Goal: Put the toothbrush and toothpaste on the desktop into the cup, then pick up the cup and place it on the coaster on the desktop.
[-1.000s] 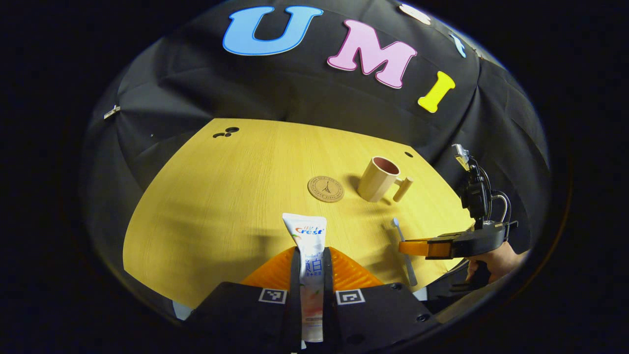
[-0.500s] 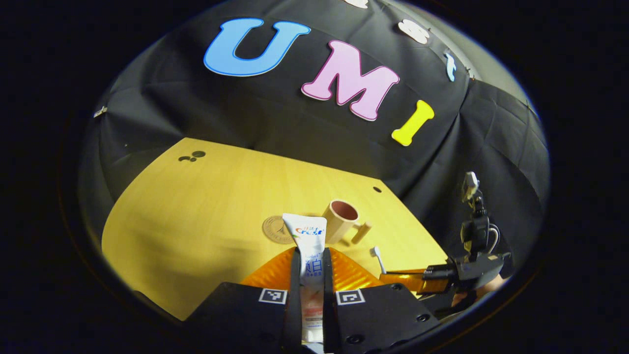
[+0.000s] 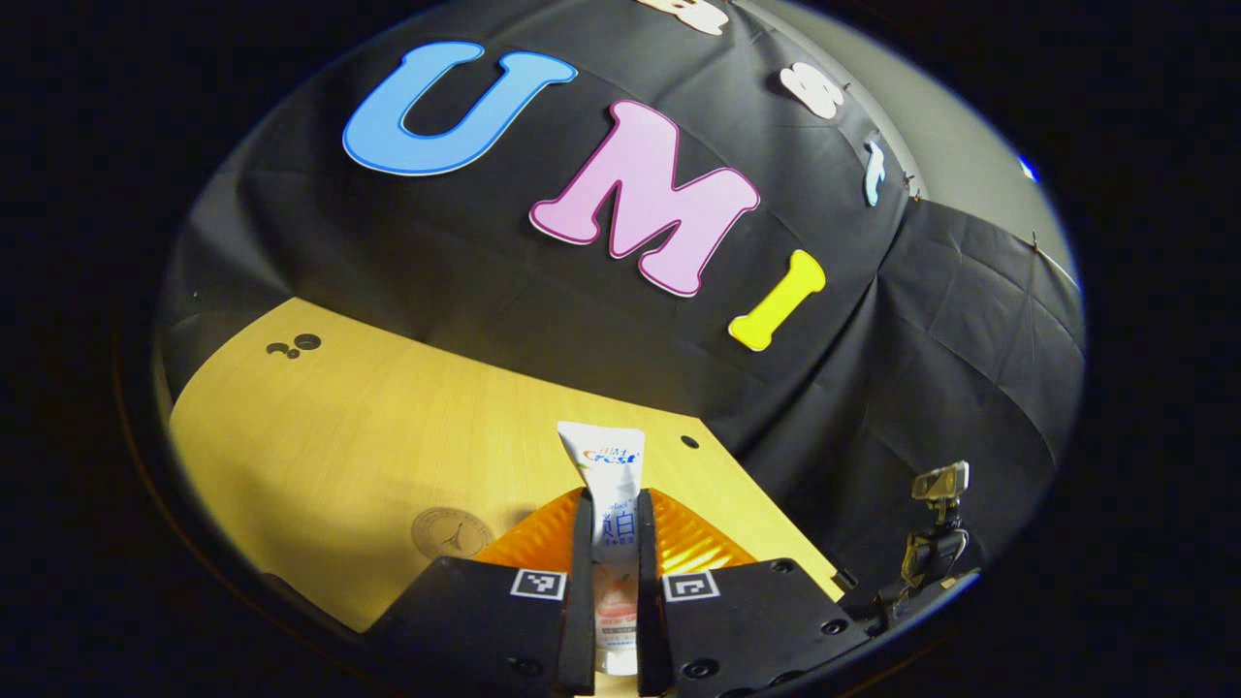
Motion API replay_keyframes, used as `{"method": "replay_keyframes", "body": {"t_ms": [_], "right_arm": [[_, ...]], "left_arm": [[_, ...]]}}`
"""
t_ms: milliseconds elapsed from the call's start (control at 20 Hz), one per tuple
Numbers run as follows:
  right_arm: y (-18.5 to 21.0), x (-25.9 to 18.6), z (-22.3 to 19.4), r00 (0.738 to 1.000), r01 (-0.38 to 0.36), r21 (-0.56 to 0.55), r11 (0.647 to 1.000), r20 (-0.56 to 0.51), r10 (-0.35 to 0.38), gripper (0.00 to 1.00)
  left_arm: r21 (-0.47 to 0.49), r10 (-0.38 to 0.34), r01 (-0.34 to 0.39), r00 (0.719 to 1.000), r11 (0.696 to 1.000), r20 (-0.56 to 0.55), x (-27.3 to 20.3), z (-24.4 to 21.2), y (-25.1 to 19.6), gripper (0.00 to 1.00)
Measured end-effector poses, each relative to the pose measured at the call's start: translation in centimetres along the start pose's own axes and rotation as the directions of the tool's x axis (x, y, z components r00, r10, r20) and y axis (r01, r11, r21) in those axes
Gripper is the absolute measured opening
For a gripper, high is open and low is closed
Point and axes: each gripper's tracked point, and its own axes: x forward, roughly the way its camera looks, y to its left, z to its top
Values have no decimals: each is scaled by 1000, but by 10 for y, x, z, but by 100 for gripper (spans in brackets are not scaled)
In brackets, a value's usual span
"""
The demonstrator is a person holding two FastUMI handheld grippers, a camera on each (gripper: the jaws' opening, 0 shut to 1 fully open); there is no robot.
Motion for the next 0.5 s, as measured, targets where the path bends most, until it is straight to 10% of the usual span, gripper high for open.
{"method": "replay_keyframes", "body": {"t_ms": [500], "right_arm": [[-22,-12,-15,998,-51,4,999,-43,51,7]], "left_arm": [[-3,-59,60,985,998,160,66,29,-20,22]]}}
